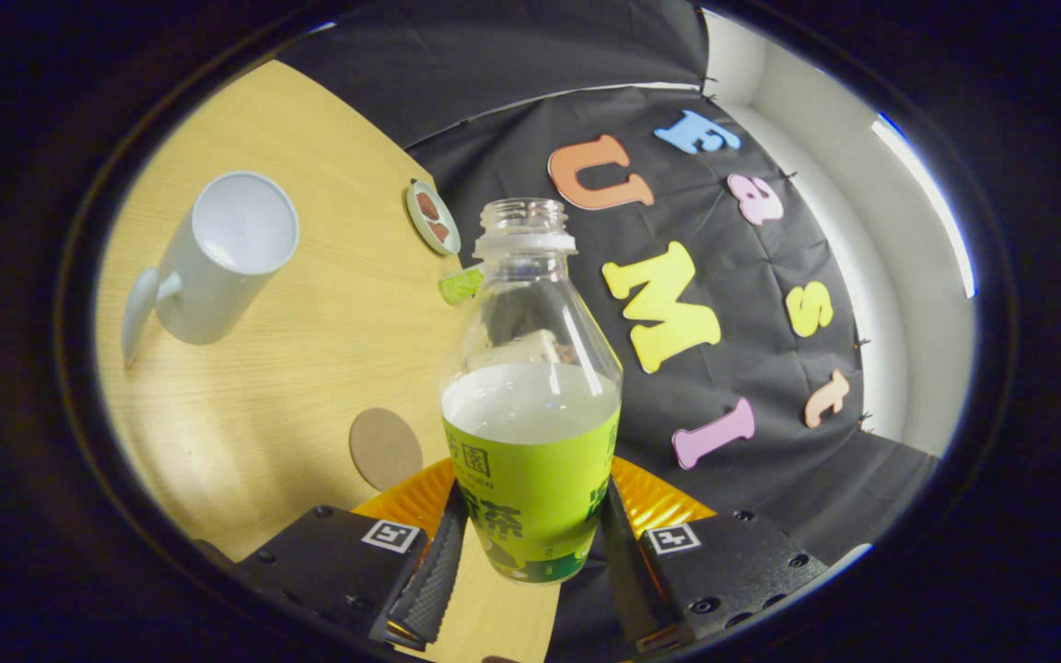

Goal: Take the bottle from table, then pour the juice into the cup, finally place the bottle on the coaster

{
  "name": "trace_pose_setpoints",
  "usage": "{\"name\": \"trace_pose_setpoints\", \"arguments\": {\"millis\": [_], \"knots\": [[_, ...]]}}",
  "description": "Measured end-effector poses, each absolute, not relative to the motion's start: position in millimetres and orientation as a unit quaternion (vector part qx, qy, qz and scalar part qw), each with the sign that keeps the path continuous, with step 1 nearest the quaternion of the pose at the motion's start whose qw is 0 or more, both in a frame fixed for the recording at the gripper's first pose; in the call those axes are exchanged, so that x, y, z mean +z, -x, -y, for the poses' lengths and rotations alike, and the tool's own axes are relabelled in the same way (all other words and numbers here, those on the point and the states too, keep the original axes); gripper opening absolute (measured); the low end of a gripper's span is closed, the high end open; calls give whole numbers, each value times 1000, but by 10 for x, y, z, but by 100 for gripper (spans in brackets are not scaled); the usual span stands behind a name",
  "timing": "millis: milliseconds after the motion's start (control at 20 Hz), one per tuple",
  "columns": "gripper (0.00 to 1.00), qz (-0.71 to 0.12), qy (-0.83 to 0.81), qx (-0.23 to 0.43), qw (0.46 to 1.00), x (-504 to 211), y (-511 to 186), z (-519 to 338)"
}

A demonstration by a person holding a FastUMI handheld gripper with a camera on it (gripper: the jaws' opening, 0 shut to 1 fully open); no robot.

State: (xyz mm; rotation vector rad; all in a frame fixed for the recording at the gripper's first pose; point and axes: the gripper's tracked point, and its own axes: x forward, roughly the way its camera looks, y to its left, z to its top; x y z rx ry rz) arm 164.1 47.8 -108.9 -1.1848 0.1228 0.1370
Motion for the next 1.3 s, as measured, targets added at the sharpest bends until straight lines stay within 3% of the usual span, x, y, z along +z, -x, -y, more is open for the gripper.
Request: {"name": "trace_pose_setpoints", "arguments": {"millis": [750, 1300], "knots": [[75, 37, 679, 50, 732, -918, -1555, -843], [75, 62, 732, 44, 677, -854, -1502, -937]]}}
